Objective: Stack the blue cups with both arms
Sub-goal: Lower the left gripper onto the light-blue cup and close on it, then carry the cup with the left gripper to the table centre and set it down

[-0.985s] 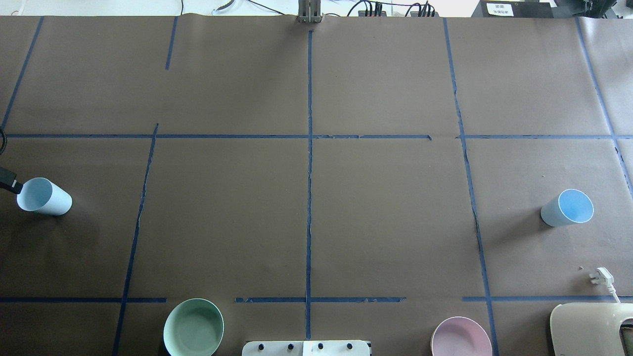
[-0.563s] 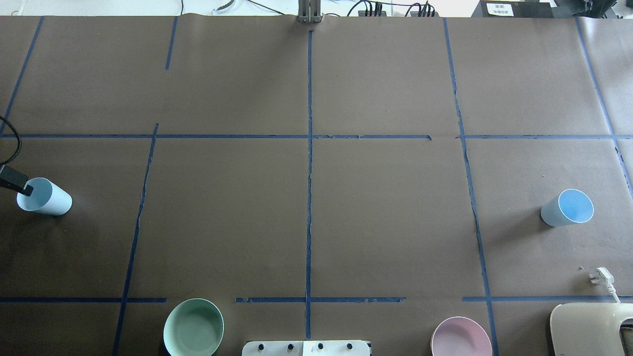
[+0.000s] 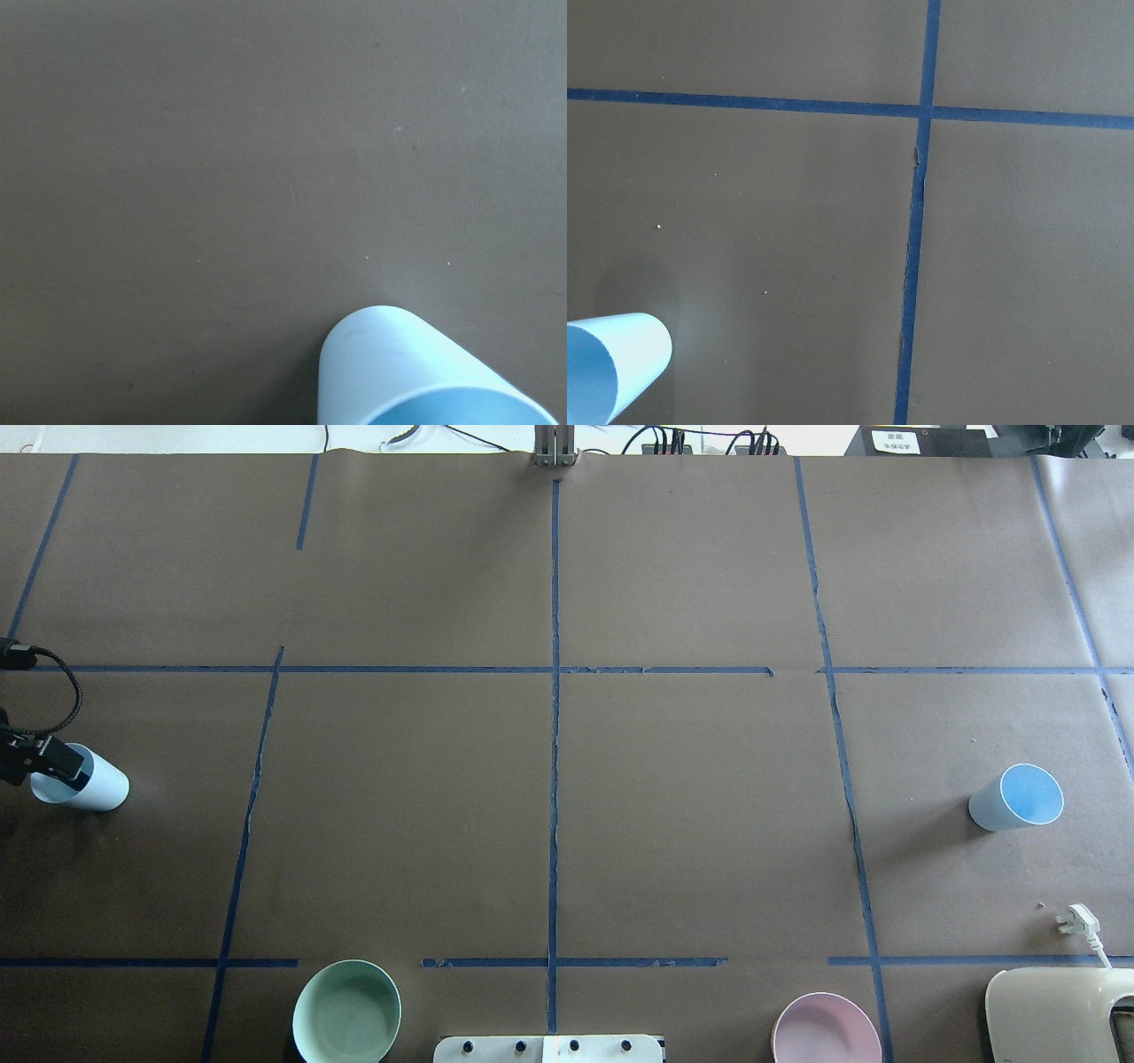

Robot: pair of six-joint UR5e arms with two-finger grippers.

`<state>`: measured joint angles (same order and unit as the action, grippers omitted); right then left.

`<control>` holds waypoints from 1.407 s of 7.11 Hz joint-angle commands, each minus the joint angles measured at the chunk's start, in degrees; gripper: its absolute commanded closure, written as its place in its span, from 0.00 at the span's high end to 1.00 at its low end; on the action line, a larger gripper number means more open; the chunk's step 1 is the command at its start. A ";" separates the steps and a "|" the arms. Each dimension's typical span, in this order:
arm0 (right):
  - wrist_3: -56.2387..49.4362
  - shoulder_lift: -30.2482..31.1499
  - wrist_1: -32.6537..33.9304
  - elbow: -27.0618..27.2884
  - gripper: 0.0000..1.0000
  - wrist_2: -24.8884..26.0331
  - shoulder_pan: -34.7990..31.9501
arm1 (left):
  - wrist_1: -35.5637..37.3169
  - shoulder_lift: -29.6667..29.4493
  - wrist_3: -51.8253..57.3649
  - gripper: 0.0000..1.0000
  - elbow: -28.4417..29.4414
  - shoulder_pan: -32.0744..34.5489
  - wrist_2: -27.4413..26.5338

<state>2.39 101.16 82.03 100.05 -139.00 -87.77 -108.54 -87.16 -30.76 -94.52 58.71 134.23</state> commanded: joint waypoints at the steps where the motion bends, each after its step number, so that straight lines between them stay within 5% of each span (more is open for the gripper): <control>1: 0.07 0.09 -0.03 -0.38 0.99 -0.13 0.14 | 0.09 -0.72 -0.09 0.05 0.38 -0.79 0.07; 2: -0.02 0.00 -0.03 -0.38 0.99 -0.13 0.14 | 0.09 -1.77 -0.70 0.00 -0.14 -0.79 0.42; 4: -0.02 0.09 -0.03 -0.38 0.99 -0.22 0.14 | 0.88 -13.40 -17.66 0.00 -2.16 -0.97 2.96; 6: -0.10 0.09 -0.03 -0.56 1.00 -0.30 0.14 | 1.40 -29.65 -37.69 0.00 0.28 -12.59 1.75; 8: -0.02 0.09 -0.03 -0.56 1.00 -0.30 0.14 | 5.35 -45.84 -44.54 0.00 9.92 -20.34 -8.75; 10: -0.02 0.09 -0.12 -0.56 1.00 -0.48 0.14 | 5.18 -52.04 -45.44 0.00 17.32 -22.85 -14.95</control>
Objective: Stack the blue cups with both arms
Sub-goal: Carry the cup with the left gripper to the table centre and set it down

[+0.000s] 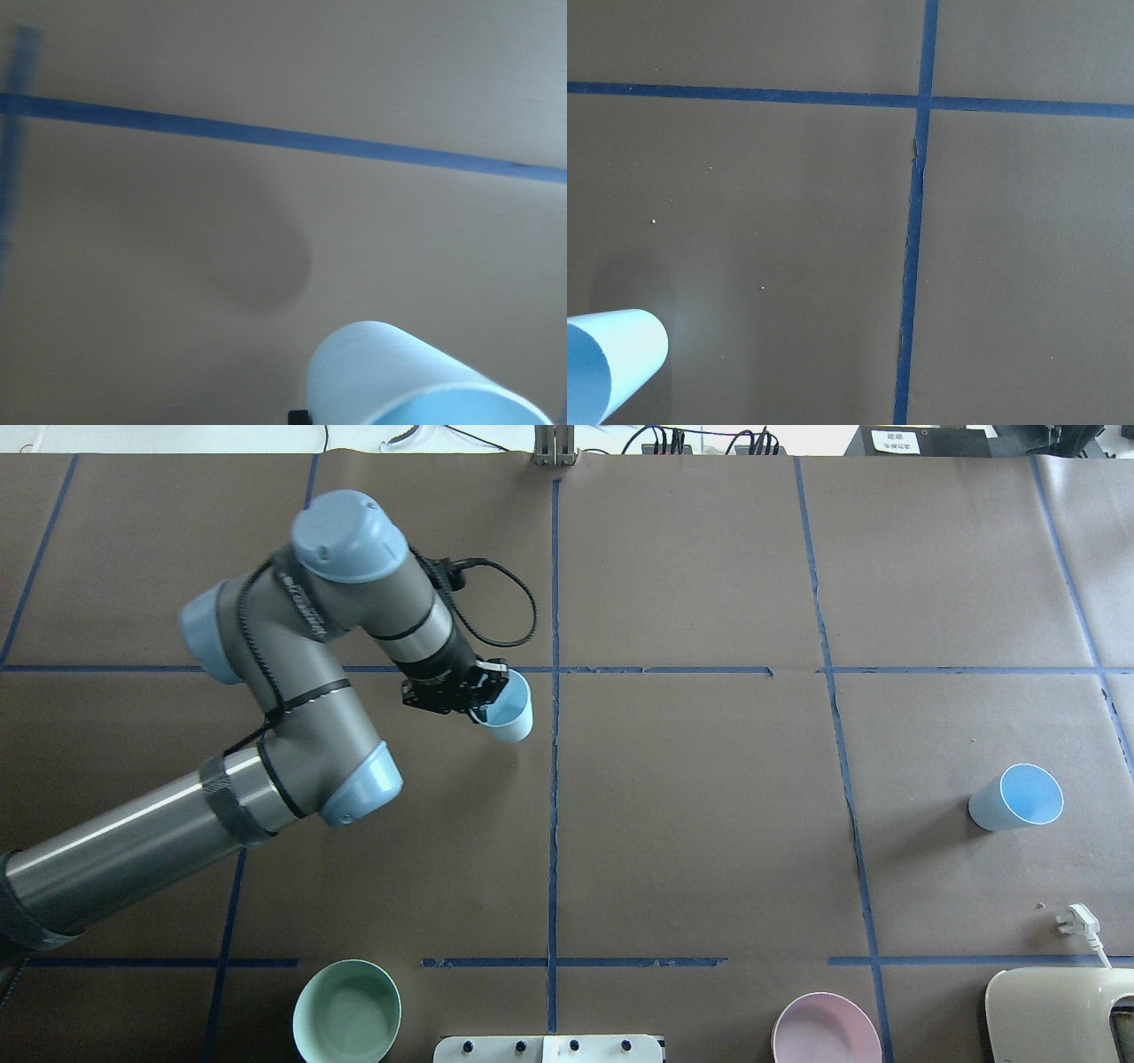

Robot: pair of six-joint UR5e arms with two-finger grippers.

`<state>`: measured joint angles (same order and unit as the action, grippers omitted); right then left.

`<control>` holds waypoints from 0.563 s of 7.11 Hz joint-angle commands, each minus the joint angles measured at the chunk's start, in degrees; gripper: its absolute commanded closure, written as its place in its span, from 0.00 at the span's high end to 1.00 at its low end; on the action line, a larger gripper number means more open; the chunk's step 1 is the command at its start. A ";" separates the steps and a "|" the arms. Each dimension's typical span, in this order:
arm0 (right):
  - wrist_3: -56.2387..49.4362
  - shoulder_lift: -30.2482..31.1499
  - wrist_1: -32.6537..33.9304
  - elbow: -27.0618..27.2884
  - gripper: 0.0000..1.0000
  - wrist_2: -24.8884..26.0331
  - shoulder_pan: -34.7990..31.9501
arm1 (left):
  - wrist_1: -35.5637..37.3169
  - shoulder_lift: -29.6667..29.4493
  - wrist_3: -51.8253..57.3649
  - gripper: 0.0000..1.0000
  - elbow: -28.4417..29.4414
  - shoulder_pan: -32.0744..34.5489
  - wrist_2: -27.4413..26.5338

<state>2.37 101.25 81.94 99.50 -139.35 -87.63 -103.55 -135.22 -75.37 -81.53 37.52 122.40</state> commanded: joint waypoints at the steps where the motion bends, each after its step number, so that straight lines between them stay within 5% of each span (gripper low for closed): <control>1: 0.00 0.09 -0.03 0.00 1.00 -0.74 0.00 | 0.19 -4.70 -0.57 0.00 6.11 -2.01 -3.22; 4: -0.09 0.53 -0.03 0.00 1.00 -1.45 0.00 | 0.02 -4.88 -0.57 0.00 6.39 -3.24 -5.85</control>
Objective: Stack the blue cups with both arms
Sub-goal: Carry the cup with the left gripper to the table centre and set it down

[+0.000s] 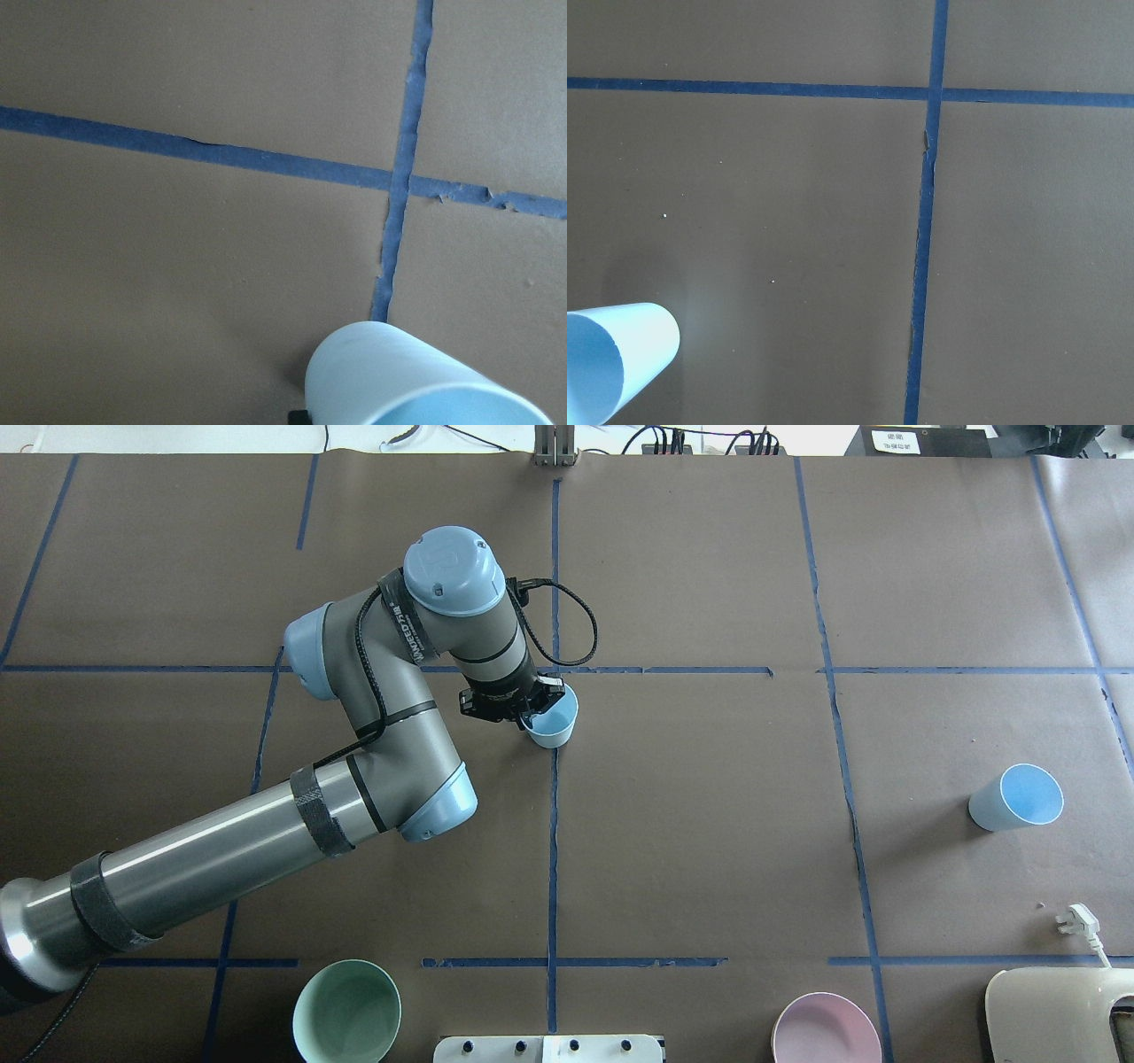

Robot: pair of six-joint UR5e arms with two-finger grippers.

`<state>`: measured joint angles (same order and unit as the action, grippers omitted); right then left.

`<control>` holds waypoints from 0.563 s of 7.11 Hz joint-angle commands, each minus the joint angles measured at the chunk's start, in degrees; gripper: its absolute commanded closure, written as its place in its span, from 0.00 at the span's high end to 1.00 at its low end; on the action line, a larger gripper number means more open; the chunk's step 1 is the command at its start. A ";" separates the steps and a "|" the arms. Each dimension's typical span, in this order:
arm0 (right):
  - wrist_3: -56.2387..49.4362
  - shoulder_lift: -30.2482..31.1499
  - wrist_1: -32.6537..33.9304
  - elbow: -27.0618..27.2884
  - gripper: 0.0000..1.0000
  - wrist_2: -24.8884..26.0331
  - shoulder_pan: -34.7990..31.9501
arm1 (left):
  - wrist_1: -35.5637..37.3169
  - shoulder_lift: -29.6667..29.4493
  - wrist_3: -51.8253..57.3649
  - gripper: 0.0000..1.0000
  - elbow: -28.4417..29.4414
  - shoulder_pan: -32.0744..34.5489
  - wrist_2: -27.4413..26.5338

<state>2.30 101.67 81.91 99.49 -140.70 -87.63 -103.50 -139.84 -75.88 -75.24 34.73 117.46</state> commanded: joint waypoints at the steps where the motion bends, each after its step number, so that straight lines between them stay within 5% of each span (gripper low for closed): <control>1: -0.01 0.11 0.00 0.00 1.00 -0.10 0.00 | -0.04 -0.52 -0.06 0.01 0.18 -0.45 -1.00; 2: -0.10 0.11 0.00 0.00 1.00 -0.10 0.00 | -0.12 -0.43 0.03 0.17 0.18 -0.54 -1.00; 3: -0.18 0.11 0.00 0.00 1.00 -0.18 0.00 | -0.39 -0.34 0.03 0.67 0.10 -0.45 -1.00; 4: -0.19 0.02 0.00 -0.09 1.00 -1.23 0.26 | -0.56 -0.26 -0.06 0.99 -0.25 -0.36 -1.00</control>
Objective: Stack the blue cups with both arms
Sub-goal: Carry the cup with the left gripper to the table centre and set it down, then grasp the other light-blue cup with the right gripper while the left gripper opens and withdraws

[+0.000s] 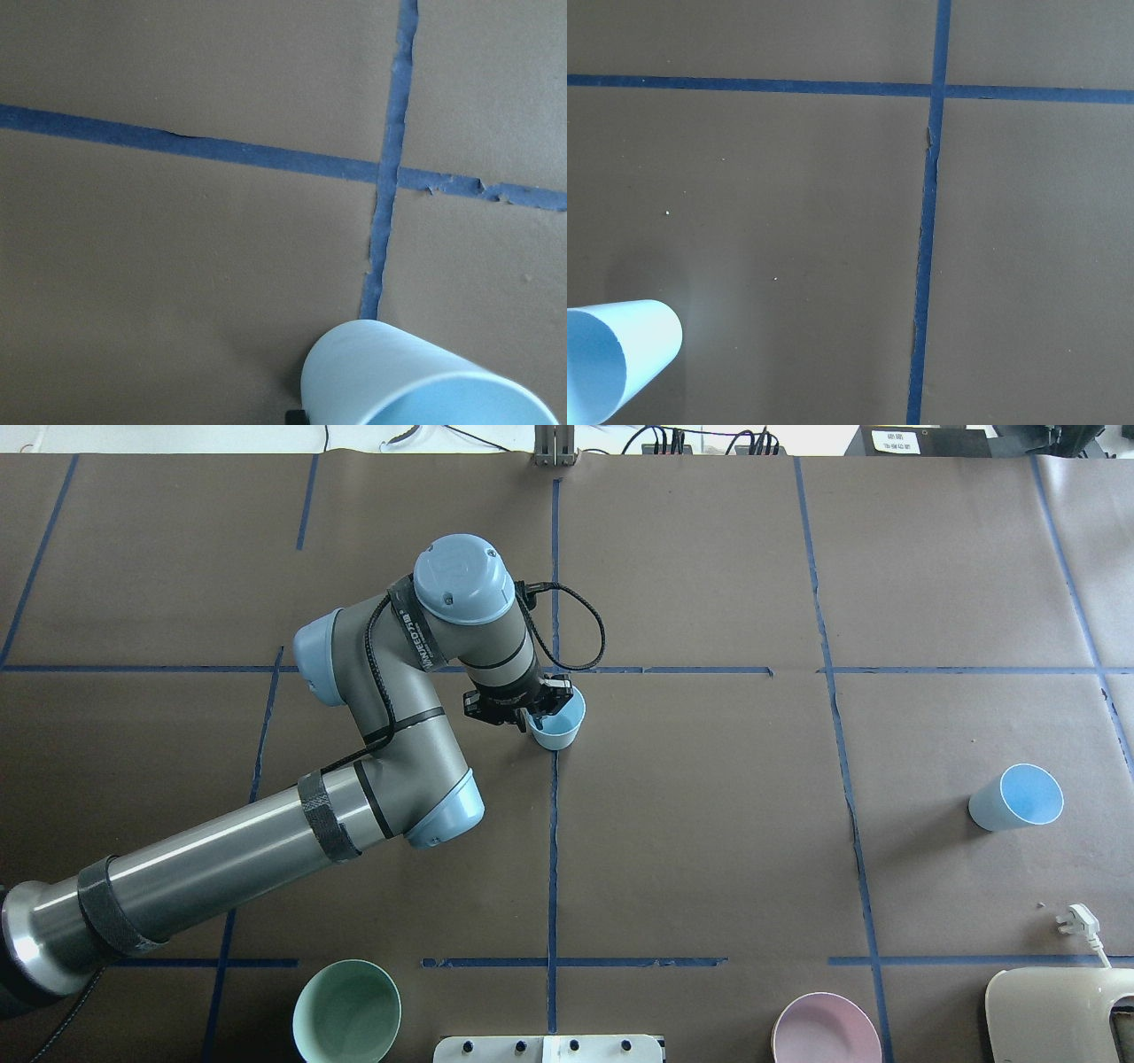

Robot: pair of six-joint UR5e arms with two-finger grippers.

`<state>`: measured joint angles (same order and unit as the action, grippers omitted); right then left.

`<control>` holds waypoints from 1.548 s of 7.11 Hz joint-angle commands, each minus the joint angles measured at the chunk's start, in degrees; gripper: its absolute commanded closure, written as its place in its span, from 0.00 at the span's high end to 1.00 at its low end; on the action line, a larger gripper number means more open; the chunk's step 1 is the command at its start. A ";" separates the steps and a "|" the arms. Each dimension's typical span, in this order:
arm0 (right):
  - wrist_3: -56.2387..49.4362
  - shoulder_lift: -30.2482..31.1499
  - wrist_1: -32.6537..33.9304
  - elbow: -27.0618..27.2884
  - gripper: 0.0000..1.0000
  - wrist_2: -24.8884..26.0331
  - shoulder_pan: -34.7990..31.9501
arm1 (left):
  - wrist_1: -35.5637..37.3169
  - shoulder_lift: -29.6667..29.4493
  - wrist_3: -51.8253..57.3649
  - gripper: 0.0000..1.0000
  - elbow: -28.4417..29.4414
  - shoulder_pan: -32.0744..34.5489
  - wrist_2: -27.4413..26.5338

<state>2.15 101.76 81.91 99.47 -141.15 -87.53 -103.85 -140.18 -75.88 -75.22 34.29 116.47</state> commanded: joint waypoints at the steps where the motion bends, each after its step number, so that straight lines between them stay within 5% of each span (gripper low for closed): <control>1: 0.31 0.02 -0.17 0.02 1.00 -4.88 0.60 | -1.00 0.17 -0.32 1.00 -1.32 0.86 -0.01; 3: 0.83 0.89 -5.49 0.29 0.99 -3.62 7.16 | -1.00 3.40 -0.50 1.00 -5.61 3.06 0.16; 6: 28.29 1.07 -21.66 0.11 0.99 0.15 18.33 | -0.83 4.47 -0.50 1.00 -7.31 3.07 0.16; 11: 30.72 0.90 -23.20 -0.76 0.99 2.63 23.99 | -0.92 4.74 -0.50 1.00 -7.31 3.06 0.16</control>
<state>32.71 102.67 58.88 98.91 -138.65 -64.17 -104.76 -135.48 -76.38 -82.57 37.35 116.63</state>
